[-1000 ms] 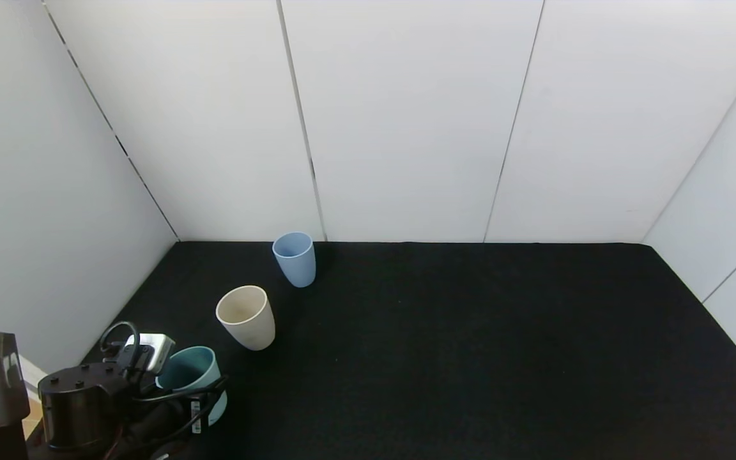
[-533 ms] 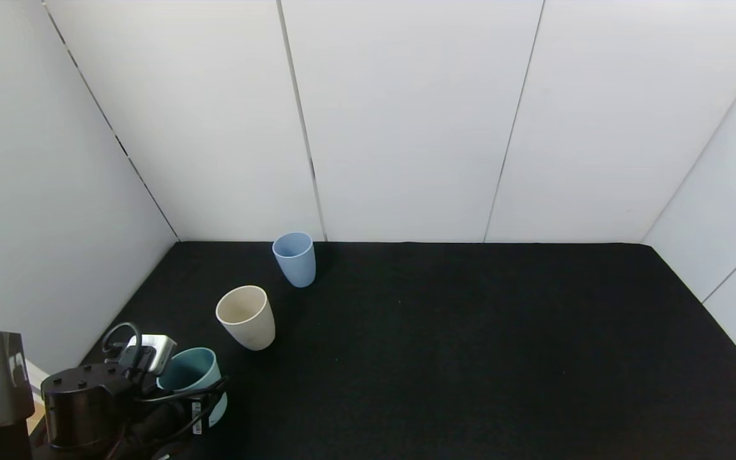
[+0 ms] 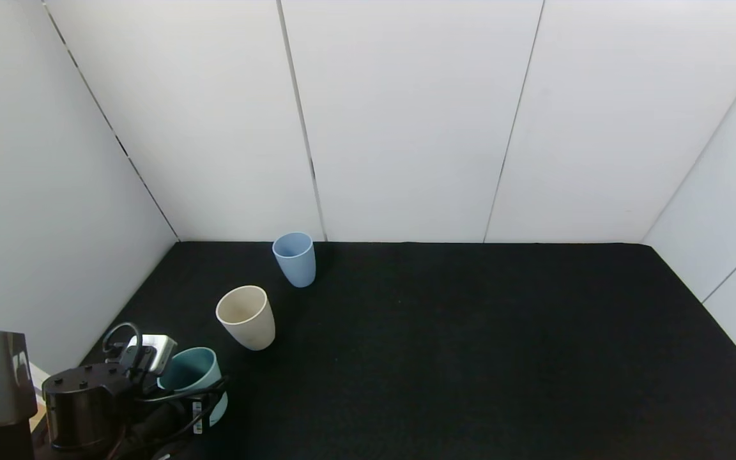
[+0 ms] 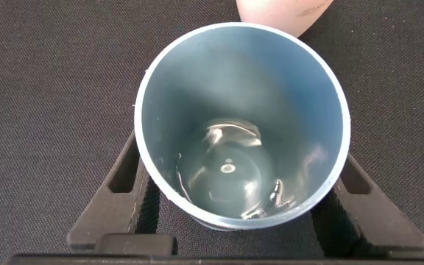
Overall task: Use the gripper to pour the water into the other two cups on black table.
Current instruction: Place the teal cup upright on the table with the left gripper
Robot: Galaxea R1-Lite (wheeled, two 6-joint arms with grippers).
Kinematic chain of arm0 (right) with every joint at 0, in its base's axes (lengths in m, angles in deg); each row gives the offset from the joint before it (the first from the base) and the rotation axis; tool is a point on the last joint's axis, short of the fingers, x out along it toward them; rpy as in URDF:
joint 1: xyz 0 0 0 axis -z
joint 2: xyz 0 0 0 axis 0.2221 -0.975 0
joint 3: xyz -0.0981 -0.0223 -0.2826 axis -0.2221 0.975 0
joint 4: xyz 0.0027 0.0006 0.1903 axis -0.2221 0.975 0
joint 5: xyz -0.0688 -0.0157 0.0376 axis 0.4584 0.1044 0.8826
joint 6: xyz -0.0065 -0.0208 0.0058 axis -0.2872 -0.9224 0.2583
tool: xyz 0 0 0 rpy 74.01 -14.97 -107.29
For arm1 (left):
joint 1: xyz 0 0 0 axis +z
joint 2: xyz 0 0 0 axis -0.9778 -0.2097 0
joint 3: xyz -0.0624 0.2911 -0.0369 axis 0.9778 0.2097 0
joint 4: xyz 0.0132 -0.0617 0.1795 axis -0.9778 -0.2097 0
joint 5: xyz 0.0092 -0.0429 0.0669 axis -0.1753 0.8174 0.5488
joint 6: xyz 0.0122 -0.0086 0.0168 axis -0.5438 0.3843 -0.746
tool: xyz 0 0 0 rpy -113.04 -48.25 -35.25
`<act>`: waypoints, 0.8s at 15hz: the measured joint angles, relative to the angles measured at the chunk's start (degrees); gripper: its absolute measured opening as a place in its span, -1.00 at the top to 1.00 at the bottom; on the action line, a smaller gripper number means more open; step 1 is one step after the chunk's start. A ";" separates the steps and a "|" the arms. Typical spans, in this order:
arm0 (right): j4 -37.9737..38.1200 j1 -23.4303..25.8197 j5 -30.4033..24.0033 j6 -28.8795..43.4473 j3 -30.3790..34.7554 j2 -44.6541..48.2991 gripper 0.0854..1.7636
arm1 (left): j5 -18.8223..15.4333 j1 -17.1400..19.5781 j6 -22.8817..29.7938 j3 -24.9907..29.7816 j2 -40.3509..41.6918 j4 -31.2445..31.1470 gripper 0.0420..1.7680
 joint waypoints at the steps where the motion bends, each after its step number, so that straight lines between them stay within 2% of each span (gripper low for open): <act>1: 0.02 0.00 -0.02 -0.02 0.00 0.00 -0.94 | 0.00 0.05 0.04 0.00 0.05 -0.02 -0.28; 9: 0.00 0.02 0.00 0.00 0.00 0.00 -0.94 | 1.10 0.00 0.12 0.00 0.30 -0.11 -0.30; 12: 0.00 0.00 -0.02 0.00 0.00 0.00 -0.94 | 1.07 0.00 0.15 0.00 0.39 0.00 -0.53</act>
